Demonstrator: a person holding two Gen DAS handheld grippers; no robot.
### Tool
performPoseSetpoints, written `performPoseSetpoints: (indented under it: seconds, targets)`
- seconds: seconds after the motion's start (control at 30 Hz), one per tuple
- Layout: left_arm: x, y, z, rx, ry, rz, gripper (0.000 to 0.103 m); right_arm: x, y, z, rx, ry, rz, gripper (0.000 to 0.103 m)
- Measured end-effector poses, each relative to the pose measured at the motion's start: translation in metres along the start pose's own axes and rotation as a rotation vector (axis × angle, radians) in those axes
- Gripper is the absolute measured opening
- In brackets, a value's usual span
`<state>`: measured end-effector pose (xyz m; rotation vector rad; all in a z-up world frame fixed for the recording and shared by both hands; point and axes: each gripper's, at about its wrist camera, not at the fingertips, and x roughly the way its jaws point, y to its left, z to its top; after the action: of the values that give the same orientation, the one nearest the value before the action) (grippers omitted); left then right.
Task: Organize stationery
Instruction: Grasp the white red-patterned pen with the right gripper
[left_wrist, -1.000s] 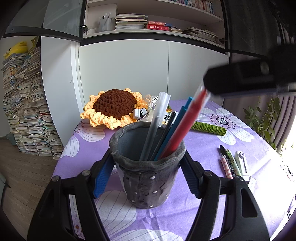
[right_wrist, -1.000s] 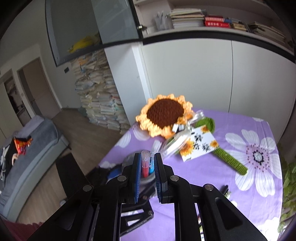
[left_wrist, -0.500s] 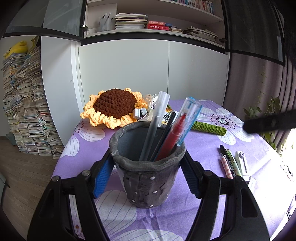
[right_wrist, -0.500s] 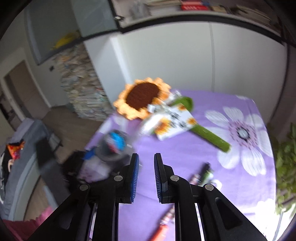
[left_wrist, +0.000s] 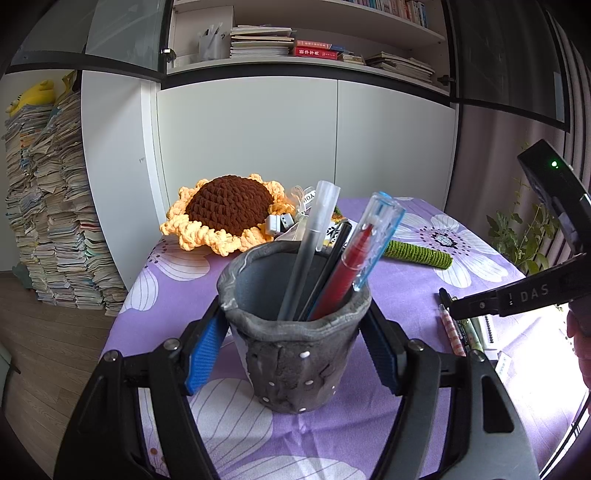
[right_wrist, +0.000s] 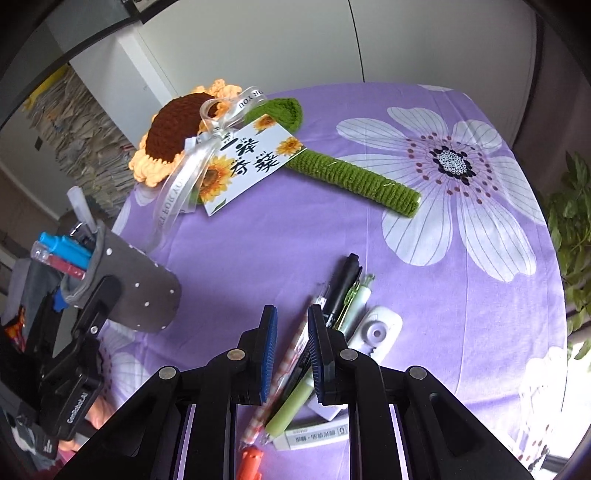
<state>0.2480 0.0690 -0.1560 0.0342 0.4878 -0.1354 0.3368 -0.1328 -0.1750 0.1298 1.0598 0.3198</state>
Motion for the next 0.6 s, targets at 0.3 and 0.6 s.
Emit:
performPoseSetpoints:
  seconds: [0.3, 0.6]
  targets:
    - [0.003, 0.000, -0.001, -0.002, 0.008, -0.002, 0.070, 0.021, 0.000, 0.001, 0.008, 0.044, -0.008, 0.017]
    - [0.003, 0.001, -0.001, -0.003, 0.010, -0.003, 0.070, 0.038, 0.017, 0.008, -0.048, 0.047, -0.018, 0.017]
